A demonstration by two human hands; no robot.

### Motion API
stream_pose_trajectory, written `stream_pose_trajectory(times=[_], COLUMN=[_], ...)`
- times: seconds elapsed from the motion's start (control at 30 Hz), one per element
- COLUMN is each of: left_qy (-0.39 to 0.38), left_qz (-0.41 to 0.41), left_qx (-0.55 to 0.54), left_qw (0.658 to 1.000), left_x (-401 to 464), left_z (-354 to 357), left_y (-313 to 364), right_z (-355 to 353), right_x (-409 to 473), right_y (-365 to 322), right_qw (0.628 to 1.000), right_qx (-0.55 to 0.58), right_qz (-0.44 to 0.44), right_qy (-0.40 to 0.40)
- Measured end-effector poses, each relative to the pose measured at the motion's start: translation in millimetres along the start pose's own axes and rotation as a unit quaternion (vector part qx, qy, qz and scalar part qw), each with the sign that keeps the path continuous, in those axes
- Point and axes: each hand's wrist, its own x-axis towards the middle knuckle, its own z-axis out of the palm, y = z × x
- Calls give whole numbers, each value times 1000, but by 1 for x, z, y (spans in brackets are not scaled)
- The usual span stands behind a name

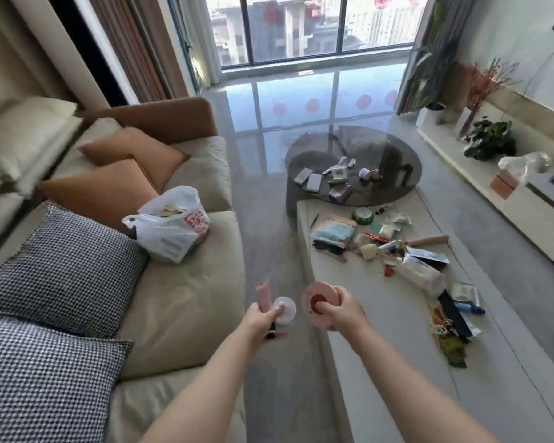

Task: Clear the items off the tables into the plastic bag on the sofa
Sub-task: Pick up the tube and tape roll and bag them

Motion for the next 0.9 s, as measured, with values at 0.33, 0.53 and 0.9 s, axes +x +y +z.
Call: stream_pose_trajectory(times=[0.33,0.53,0.9], left_qy=[121,176,239], left_qz=[15,-8,14], left_qx=[-56,-97,-107], left_qw=[991,980,965], left_x=[-2,7,98], left_z=[-127,-166,-208], left_y=[47,73,178], right_z=[124,166,214], right_x=[27,65,215], right_y=[-88,-119,-236], right_qw=[994,991,975], right_qx=[-81,-103,-121], right_qz=[-65,-59,-101], right_qy=[-28,-60,-159])
